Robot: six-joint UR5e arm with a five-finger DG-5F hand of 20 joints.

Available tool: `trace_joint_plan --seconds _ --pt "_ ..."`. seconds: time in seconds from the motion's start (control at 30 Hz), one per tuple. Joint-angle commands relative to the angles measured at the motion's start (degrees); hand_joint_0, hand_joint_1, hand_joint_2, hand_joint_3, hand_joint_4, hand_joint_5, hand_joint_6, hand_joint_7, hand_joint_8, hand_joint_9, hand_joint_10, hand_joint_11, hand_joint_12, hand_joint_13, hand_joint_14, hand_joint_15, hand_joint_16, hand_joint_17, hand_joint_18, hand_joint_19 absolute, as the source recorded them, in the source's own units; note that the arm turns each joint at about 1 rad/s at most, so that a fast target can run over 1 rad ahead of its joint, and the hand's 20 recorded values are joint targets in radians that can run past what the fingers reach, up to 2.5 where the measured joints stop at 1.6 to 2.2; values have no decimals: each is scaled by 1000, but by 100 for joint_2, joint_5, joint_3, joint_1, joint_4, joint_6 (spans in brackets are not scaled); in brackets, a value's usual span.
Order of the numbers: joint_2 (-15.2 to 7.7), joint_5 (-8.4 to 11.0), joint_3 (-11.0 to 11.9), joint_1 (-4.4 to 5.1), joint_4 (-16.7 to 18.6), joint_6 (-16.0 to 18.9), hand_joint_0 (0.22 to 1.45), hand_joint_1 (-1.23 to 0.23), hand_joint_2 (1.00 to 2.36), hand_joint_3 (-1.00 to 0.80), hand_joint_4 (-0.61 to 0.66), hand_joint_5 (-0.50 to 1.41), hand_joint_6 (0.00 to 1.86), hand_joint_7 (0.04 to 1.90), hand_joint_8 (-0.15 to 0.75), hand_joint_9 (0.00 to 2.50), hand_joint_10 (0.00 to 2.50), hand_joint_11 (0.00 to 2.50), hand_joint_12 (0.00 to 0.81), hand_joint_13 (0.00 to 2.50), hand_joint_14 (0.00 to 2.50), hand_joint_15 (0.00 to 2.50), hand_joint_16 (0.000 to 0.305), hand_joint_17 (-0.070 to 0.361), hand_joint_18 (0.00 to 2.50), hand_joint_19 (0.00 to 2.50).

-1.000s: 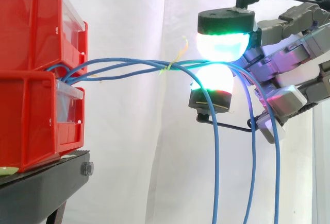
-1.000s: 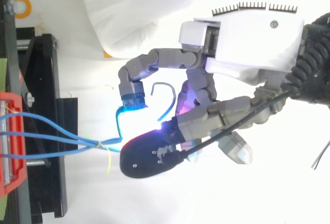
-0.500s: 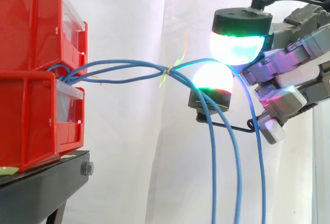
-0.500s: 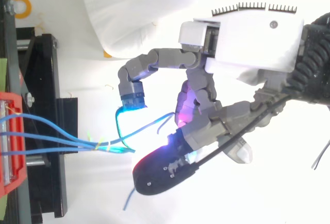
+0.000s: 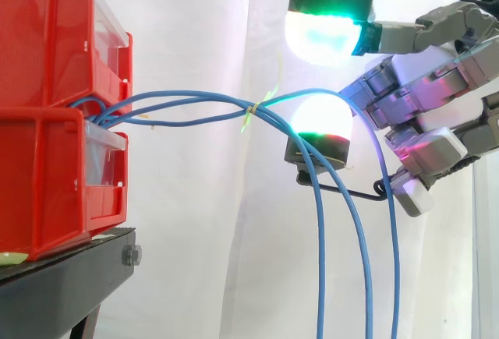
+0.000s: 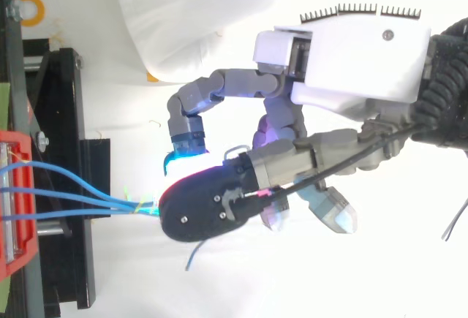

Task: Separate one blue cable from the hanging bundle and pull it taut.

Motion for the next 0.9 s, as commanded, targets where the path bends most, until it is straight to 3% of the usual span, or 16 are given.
trace_joint_plan --seconds 0.0,0.33,0.7,0.8,0.87 --pt "-2 3 0 -2 0 0 567 -465 1000 -500 170 142 502 1319 152 2141 24 522 277 1439 21 547 75 168 1102 489" --pt "-2 3 -9 7 0 0 751 -707 1003 -463 144 143 503 1307 157 2133 23 551 277 1427 21 540 69 155 1069 506" --pt "-2 38 -9 7 0 9 760 -746 1015 -295 125 146 503 1308 172 2063 21 527 283 1398 19 547 69 154 1050 527" --pt "-2 29 -9 7 17 70 747 -731 1015 -310 98 145 503 1312 176 2065 21 518 274 1396 19 549 70 157 1043 511" --pt "-2 29 -9 7 35 97 698 -715 1004 -446 105 145 502 1320 177 2068 21 513 277 1396 19 549 70 158 1041 498"
